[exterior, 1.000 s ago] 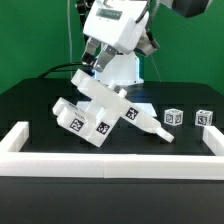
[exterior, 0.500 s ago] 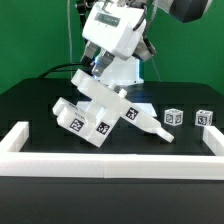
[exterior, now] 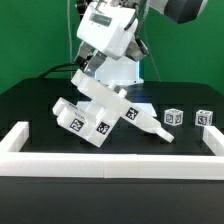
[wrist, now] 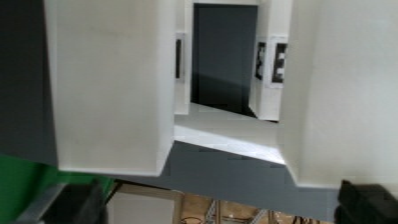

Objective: Assemble chair

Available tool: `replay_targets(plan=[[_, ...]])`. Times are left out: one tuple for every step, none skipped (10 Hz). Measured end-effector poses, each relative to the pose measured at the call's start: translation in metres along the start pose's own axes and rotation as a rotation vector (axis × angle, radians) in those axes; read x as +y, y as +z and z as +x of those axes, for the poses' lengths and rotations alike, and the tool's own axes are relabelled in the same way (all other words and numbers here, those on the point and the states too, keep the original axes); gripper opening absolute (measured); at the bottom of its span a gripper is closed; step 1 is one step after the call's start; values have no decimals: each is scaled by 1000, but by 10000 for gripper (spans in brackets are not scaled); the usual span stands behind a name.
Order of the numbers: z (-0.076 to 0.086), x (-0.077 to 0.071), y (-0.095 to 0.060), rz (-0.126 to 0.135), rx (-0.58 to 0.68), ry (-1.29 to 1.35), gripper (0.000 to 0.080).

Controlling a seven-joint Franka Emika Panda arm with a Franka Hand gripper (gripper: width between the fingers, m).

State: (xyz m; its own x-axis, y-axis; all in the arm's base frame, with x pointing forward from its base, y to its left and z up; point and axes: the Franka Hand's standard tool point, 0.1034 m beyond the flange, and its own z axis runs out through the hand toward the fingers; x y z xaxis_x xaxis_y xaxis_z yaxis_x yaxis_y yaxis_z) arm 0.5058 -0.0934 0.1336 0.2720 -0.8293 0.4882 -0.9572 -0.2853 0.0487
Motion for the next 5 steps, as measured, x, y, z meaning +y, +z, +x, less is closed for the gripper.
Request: replay_targets(plan=[[2, 0, 2, 4, 7, 2, 649], [4, 1, 4, 6, 14, 4, 649], [5, 1, 4, 6, 21, 3, 649], [3, -1, 2, 7, 18, 1, 649], [2, -5, -2, 5, 11, 0, 649]])
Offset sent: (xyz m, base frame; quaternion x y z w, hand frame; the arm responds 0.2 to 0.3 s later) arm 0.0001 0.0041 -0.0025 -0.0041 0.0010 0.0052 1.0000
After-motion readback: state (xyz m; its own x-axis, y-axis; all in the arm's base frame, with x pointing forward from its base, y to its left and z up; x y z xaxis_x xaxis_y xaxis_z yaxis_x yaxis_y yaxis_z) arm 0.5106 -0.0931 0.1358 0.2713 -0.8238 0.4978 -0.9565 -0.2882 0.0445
